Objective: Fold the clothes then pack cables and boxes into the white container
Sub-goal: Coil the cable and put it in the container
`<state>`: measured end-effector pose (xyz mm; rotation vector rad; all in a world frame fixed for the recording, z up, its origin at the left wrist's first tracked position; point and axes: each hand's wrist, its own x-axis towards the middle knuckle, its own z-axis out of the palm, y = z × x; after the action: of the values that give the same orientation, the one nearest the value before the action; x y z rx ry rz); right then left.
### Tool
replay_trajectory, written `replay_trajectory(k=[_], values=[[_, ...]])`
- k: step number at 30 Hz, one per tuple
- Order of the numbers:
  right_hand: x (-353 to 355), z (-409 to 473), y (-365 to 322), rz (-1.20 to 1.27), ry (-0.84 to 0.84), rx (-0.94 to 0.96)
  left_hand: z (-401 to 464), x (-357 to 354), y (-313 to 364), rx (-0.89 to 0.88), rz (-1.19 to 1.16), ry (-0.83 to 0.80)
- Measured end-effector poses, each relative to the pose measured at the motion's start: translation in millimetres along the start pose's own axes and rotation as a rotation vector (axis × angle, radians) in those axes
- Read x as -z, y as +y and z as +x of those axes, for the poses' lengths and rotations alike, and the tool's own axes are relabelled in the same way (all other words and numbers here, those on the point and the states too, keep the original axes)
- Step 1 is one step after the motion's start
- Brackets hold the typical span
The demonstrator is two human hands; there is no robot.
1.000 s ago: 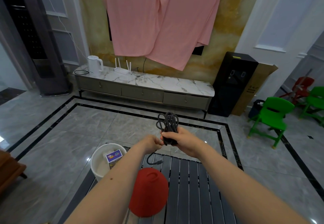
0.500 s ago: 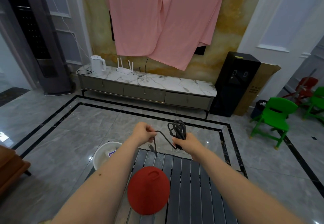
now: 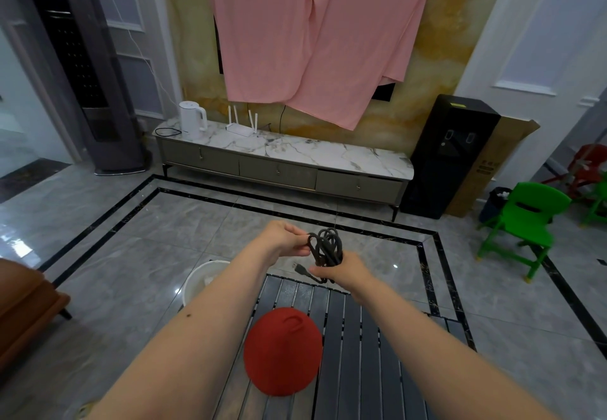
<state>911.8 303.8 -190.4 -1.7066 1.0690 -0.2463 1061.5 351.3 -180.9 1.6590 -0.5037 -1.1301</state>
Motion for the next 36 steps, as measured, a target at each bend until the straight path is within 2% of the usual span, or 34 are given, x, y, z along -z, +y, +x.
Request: replay_trajectory(k=[5,8,11,14,17,23,33,36], values=[[-5,0,2,0.068,0.007,-0.050,-1,1,-10,-0.040,0.002,-0.028],[-10,-1,6,0.118,-0.024,-0.081,2,11,-28,-0.087,0.282,0.101],[-14,-1,12,0.160,-0.045,-0.099,-1,17,-45,0.033,0.443,0.078],[-17,0,18,0.174,-0.085,-0.132,-5,15,-54,0.156,0.288,0.046],[-25,2,24,0.148,-0.168,-0.201,-7,14,-62,0.183,0.114,0.072],[-52,5,40,0.097,-0.329,-0.279,-10,24,-87,0.155,0.056,0.082],[-138,21,85,-0.021,-0.474,-0.384,-9,70,-175,0.296,-0.139,0.125],[-167,29,102,-0.017,-0.473,-0.438,-3,92,-214,0.339,-0.194,0.274]])
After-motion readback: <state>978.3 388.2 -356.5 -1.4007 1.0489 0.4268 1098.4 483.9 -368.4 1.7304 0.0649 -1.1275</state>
